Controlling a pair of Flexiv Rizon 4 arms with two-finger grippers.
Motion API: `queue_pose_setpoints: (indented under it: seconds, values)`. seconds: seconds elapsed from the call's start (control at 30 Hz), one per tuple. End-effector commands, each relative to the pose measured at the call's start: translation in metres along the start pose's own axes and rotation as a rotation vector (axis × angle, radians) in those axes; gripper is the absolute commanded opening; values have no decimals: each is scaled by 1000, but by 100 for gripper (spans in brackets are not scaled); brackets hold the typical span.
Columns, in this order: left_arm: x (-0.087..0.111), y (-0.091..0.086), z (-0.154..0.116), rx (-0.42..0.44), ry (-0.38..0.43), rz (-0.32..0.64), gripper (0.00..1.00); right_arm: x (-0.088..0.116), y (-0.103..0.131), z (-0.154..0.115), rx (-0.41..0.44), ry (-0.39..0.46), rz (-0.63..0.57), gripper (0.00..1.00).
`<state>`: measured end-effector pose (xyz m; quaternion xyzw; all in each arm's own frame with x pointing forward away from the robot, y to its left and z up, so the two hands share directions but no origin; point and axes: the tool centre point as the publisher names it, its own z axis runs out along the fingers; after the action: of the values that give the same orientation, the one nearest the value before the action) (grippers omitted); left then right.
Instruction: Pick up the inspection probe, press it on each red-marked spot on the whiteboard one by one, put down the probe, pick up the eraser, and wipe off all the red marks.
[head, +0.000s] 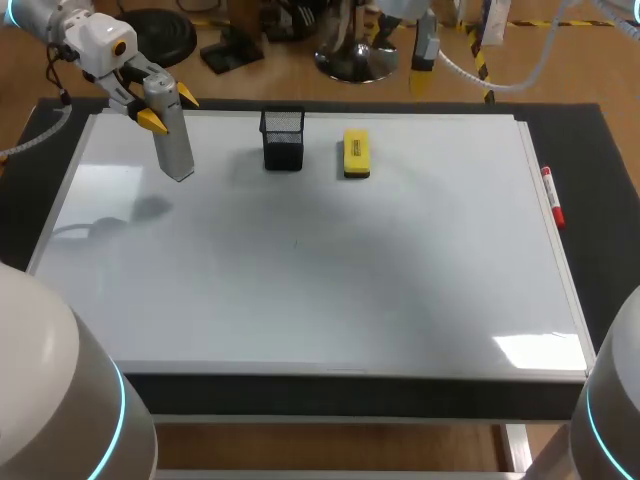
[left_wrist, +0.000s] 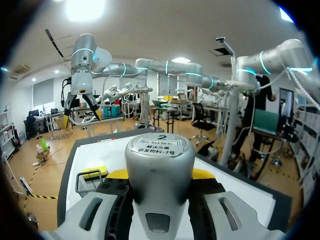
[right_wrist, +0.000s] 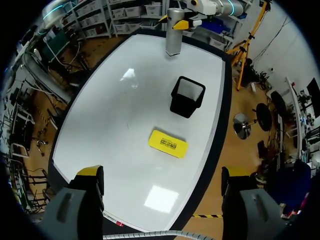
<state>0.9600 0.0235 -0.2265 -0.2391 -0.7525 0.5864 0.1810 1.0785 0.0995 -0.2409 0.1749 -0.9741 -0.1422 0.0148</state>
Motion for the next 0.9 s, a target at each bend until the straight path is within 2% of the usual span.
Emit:
queue_pose_setpoints:
  seconds: [0.03,0.47,0.67,0.9]
  values:
    - [-1,0,-2,1,5,0,0,-2,0,-2,4,8,0,100]
    - [-1,0,-2,1,5,0,0,-2,0,-2,4,8,0,100]
    - [-6,-6,1,-49,-137,-115,0,-2,0,-2,4,8,0,100]
    - [-4,-17,4,-76,-269,-161,0,-2,0,-2,4,8,0,100]
